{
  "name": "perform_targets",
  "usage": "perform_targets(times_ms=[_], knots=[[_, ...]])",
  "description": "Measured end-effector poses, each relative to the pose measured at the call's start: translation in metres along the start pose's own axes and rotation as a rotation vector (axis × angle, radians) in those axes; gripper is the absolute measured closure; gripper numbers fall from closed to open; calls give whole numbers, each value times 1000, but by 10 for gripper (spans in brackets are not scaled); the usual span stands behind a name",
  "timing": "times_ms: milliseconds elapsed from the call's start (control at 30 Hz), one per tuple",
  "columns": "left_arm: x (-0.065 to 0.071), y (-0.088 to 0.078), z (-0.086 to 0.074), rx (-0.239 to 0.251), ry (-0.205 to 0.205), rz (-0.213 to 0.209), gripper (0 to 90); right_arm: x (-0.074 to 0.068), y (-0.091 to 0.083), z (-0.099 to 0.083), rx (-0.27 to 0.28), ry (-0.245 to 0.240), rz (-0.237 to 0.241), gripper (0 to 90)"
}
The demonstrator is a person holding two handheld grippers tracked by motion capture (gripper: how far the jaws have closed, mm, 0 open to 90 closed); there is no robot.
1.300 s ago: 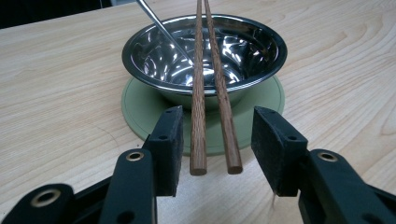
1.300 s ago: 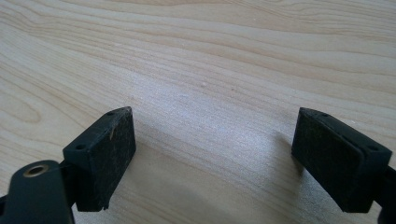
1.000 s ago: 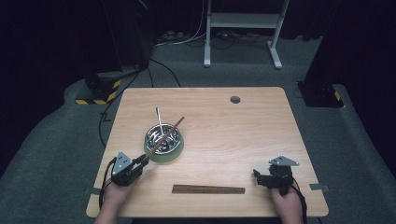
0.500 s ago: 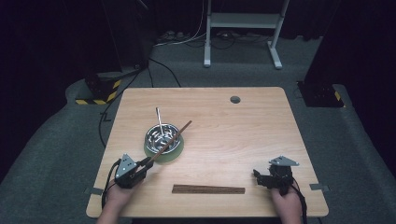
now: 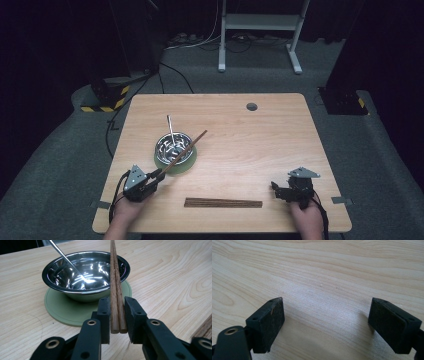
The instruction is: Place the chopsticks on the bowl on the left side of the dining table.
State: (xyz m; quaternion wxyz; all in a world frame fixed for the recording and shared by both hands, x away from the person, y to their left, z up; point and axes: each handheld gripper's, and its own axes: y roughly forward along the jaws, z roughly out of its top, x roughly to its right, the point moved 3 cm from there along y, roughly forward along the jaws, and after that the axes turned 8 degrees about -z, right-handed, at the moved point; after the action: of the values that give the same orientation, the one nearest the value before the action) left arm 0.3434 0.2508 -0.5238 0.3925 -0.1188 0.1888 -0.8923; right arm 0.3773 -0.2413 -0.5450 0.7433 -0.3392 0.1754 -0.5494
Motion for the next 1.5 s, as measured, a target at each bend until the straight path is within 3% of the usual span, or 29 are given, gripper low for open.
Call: perform_targets(times_ms=[133, 233, 433, 800, 833, 933, 1200, 1300, 1500], knots=[[-1, -1, 0, -1, 0, 12, 684, 0, 0, 0, 0, 0, 0, 132], [-1, -2, 0, -9, 37, 14, 623, 0, -1, 0, -6, -2, 5, 132], [-1, -1, -2, -28, 55, 24, 571, 0, 0, 0, -5, -1, 4, 132], [-6, -1, -2, -35, 63, 88, 553, 0, 0, 0, -4, -1, 3, 132], [-7, -1, -2, -38, 51, 113, 554, 0, -1, 0, -7, -2, 6, 132], [-10, -1, -2, -42, 53, 131, 555, 0, -1, 0, -6, -2, 5, 132], [-22, -1, -2, -38, 7, 202, 556, 0, -1, 0, -3, -12, 15, 133], [-28, 1, -1, -34, -41, 234, 561, -1, -1, 0, -3, -19, 23, 133], [-35, 3, 1, -26, -77, 265, 582, -4, 0, 1, -10, -10, 15, 120]])
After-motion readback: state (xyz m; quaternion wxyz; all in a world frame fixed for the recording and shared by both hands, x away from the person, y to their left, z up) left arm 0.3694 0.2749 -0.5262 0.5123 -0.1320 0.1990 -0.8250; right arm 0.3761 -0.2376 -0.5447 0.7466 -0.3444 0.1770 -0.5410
